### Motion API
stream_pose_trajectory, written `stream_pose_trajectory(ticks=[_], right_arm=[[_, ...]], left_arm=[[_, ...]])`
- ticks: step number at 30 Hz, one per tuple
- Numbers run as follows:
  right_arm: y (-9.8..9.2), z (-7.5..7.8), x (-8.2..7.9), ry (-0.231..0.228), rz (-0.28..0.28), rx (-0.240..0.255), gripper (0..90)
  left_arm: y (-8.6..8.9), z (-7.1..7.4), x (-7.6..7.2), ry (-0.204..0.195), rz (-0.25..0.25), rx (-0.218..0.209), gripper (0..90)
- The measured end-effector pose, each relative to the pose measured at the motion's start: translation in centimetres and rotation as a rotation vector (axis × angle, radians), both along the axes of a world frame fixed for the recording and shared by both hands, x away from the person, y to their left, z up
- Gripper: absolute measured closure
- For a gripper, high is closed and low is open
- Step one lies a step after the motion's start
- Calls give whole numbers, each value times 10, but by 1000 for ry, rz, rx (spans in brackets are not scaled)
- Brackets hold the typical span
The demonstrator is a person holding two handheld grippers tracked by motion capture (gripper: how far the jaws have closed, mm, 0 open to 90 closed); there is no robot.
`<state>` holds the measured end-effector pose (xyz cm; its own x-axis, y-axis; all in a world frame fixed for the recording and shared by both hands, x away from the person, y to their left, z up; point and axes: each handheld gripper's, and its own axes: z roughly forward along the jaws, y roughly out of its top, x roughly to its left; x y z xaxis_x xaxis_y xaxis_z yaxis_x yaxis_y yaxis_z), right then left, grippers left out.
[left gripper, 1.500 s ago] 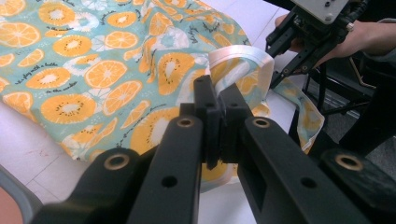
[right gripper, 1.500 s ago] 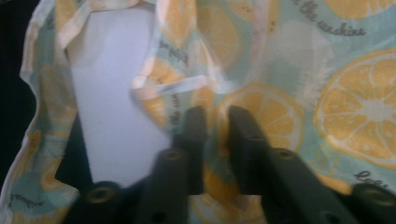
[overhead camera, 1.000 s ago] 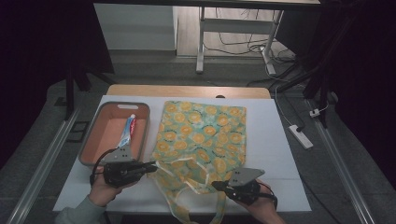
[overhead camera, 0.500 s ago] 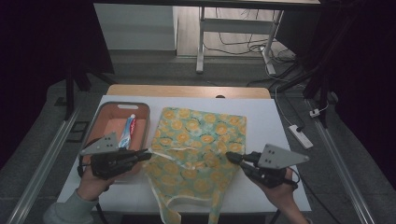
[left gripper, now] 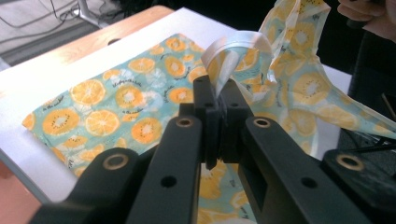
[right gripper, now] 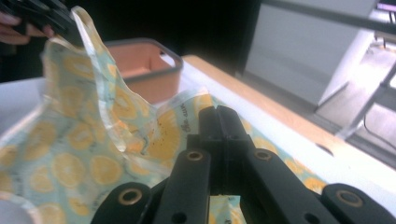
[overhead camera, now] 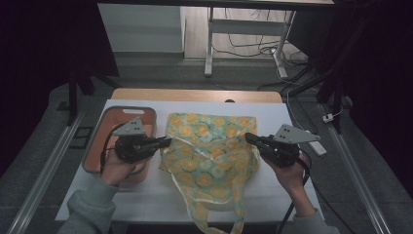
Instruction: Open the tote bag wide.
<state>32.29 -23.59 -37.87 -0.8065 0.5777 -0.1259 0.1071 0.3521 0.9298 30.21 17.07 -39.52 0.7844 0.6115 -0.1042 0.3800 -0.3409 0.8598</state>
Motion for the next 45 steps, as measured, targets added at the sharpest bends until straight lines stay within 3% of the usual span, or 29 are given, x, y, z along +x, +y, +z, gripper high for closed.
stream_pose_trajectory(ticks=[5,7,11,16,17,19,23,28,33,37,41,42,43,45], right_arm=[[0,-20,20,40,-53,-59,900],[-2,-37,37,89,-94,-82,900],[-7,-57,52,154,-129,-104,900],[-11,-71,58,187,-163,-148,900],[-14,-77,63,196,-178,-176,900],[-20,-83,68,224,-197,-165,900],[-27,-91,71,258,-219,-168,900],[-28,-98,72,283,-213,-167,900],[-17,-114,73,317,-194,-224,900],[-16,-117,73,325,-189,-224,900],[-18,-112,71,322,-183,-193,897],[-20,-105,68,316,-179,-163,784],[-20,-105,68,316,-179,-163,784],[-22,-95,64,301,-165,-129,641]], left_arm=[[-7,-9,15,18,37,48,870],[-12,-18,28,60,59,78,868],[-20,-26,36,90,55,97,864],[-32,-34,45,117,49,131,861],[-35,-35,49,128,49,125,861],[-42,-37,58,148,47,108,861],[-52,-44,71,168,48,132,860],[-53,-50,72,178,55,166,842],[-57,-54,73,187,51,182,813],[-59,-56,72,191,42,193,795],[-58,-56,71,202,30,175,688],[-56,-54,69,200,32,165,561],[-54,-51,68,193,34,160,561],[-49,-45,62,175,55,146,439]])
